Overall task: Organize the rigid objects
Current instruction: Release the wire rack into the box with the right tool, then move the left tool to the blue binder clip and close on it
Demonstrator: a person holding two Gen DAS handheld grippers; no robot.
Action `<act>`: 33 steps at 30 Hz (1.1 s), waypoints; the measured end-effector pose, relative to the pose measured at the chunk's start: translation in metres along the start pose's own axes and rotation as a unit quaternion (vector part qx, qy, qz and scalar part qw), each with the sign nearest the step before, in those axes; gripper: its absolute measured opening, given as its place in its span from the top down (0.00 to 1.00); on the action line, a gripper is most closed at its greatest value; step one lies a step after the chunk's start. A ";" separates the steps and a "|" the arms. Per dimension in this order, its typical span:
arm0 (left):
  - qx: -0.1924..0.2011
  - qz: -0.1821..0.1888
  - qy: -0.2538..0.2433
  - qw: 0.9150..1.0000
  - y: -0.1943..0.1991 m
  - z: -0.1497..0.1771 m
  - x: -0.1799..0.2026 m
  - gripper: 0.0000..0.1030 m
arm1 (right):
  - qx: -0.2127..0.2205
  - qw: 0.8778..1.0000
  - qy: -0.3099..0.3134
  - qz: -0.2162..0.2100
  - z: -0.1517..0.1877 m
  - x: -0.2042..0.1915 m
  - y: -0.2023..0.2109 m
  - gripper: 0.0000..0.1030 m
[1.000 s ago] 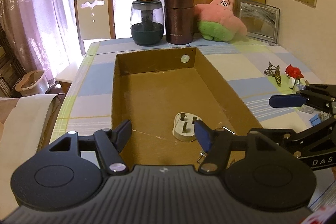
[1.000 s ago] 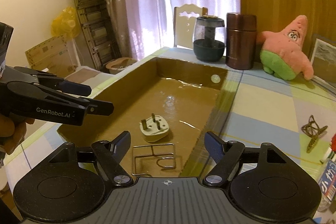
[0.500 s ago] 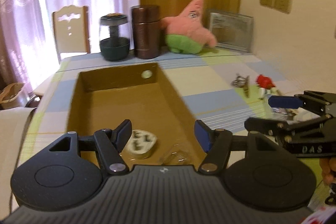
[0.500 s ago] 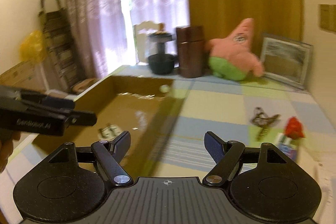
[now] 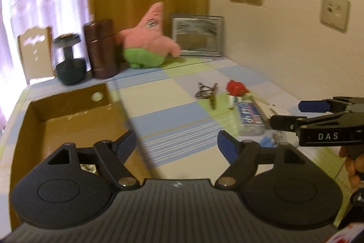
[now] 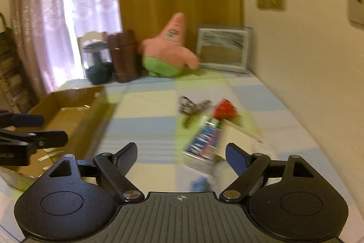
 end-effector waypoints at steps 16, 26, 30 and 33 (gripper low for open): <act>-0.037 0.093 -0.057 0.993 -0.049 0.015 0.093 0.19 | -0.046 0.996 -0.019 0.077 0.033 0.078 0.019 0.18; -0.064 0.150 -0.154 0.975 -0.085 0.034 0.122 0.21 | -0.074 0.993 -0.045 0.083 0.042 0.097 0.016 0.18; -0.070 0.164 -0.187 0.966 -0.097 0.040 0.131 0.28 | -0.085 0.991 -0.045 0.090 0.043 0.100 0.014 0.18; -0.072 0.181 -0.204 0.959 -0.107 0.042 0.137 0.30 | -0.095 0.990 -0.047 0.095 0.046 0.102 0.012 0.18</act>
Point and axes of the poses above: each gripper's, at about its wrist camera, not at the fingertips, and y roughly against the way its jaws point, x to its right, z to its underside, the point moved 5 cm from there along -y, roughly the way its jaws point, and after that the axes turned 6 degrees about x, right-handed, at the moved point
